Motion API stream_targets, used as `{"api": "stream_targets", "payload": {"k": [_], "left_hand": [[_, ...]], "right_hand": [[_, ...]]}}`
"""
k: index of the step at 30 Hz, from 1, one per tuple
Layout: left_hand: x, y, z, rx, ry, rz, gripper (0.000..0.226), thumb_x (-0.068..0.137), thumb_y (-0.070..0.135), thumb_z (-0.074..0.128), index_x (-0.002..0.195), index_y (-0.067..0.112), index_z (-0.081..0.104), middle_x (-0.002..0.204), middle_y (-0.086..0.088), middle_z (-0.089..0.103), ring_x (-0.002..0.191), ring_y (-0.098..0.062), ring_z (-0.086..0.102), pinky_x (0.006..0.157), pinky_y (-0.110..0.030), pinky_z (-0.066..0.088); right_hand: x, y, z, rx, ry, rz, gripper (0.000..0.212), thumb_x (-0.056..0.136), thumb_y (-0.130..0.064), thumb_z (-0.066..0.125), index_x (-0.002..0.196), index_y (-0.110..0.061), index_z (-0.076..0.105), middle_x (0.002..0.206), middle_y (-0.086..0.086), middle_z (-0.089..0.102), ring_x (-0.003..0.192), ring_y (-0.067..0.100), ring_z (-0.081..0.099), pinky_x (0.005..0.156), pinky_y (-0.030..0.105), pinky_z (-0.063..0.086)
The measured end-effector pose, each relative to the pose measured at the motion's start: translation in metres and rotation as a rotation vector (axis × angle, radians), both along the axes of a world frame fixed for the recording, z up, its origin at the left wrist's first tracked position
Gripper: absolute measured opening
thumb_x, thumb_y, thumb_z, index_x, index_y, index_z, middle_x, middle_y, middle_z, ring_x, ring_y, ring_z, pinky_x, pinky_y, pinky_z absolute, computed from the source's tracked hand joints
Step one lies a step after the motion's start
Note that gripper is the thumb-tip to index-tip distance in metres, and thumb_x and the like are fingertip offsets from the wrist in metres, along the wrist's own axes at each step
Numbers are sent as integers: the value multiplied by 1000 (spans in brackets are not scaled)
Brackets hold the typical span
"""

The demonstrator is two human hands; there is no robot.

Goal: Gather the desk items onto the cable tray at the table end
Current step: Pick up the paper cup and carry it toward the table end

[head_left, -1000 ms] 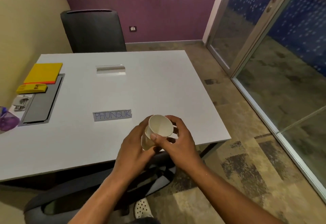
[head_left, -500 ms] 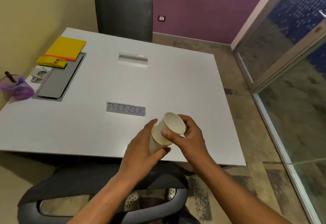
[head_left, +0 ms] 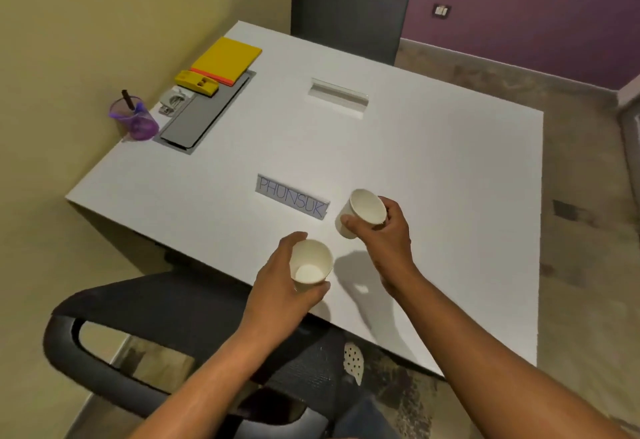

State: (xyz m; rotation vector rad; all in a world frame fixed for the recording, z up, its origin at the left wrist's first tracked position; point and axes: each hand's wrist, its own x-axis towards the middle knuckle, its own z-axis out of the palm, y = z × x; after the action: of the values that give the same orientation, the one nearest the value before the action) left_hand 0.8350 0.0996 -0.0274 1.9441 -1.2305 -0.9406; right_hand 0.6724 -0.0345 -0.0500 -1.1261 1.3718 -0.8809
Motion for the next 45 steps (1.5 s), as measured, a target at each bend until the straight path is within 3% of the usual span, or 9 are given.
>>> {"api": "stream_targets", "payload": {"k": [5, 10, 15, 19, 24, 33, 36, 40, 45], "left_hand": [[-24, 5, -1, -2, -18, 112, 84, 79, 36, 90, 145, 51, 40, 132, 29, 57, 120, 9, 55, 94, -13, 47], [-44, 5, -5, 37, -18, 164, 84, 80, 29, 90, 149, 41, 43, 135, 22, 58, 120, 1, 56, 97, -15, 45], [-51, -4, -13, 48, -29, 161, 85, 83, 33, 88, 152, 43, 39, 142, 27, 51, 126, 7, 48, 100, -9, 38], [-58, -4, -17, 52, -20, 190, 84, 85, 35, 86, 152, 46, 37, 142, 31, 49, 126, 13, 44, 100, -8, 37], [-62, -2, -18, 60, -31, 216, 83, 85, 36, 85, 153, 44, 38, 150, 27, 49, 128, 15, 39, 106, -18, 41], [-57, -5, -23, 65, -72, 200, 85, 85, 38, 86, 155, 40, 38, 149, 26, 49, 128, 16, 38, 92, 5, 34], [-59, -4, -24, 65, -77, 190, 85, 85, 39, 86, 155, 41, 37, 151, 26, 48, 129, 17, 36, 92, 5, 32], [-62, -2, -24, 65, -86, 180, 86, 86, 39, 86, 156, 41, 36, 152, 26, 47, 129, 17, 34, 93, 4, 28], [-64, 2, -19, 56, -80, 165, 86, 86, 37, 86, 156, 42, 36, 153, 27, 47, 131, 14, 39, 103, -6, 33]], "right_hand": [[-17, -39, -67, -8, 171, 105, 62, 75, -28, 92, 125, -29, 56, 112, -16, 66, 101, 7, 67, 85, 28, 54], [-7, -74, -102, -30, 247, 250, 61, 78, -26, 89, 127, -28, 53, 112, -10, 65, 102, 17, 66, 66, 7, 44], [6, -108, -118, -82, 305, 353, 69, 78, -20, 87, 135, -23, 49, 122, -2, 66, 109, 24, 65, 86, 31, 51], [6, -116, -129, -62, 315, 359, 80, 79, -23, 88, 145, -25, 43, 127, 5, 65, 112, 28, 65, 93, 37, 54], [5, -116, -139, -65, 296, 419, 85, 80, -27, 89, 149, -26, 39, 126, 3, 65, 113, 25, 65, 91, 31, 50], [12, -124, -145, -117, 318, 416, 89, 82, -19, 89, 153, -16, 36, 125, 12, 67, 113, 32, 66, 95, 35, 52], [12, -124, -147, -123, 332, 420, 89, 82, -20, 89, 153, -15, 35, 125, 13, 67, 112, 34, 67, 97, 38, 53], [11, -125, -149, -106, 332, 432, 92, 82, -20, 89, 154, -16, 34, 125, 11, 67, 111, 32, 67, 92, 31, 51], [3, -120, -144, -44, 272, 431, 110, 77, -8, 92, 161, -16, 22, 154, 9, 50, 136, 24, 54, 112, 31, 43]]}}
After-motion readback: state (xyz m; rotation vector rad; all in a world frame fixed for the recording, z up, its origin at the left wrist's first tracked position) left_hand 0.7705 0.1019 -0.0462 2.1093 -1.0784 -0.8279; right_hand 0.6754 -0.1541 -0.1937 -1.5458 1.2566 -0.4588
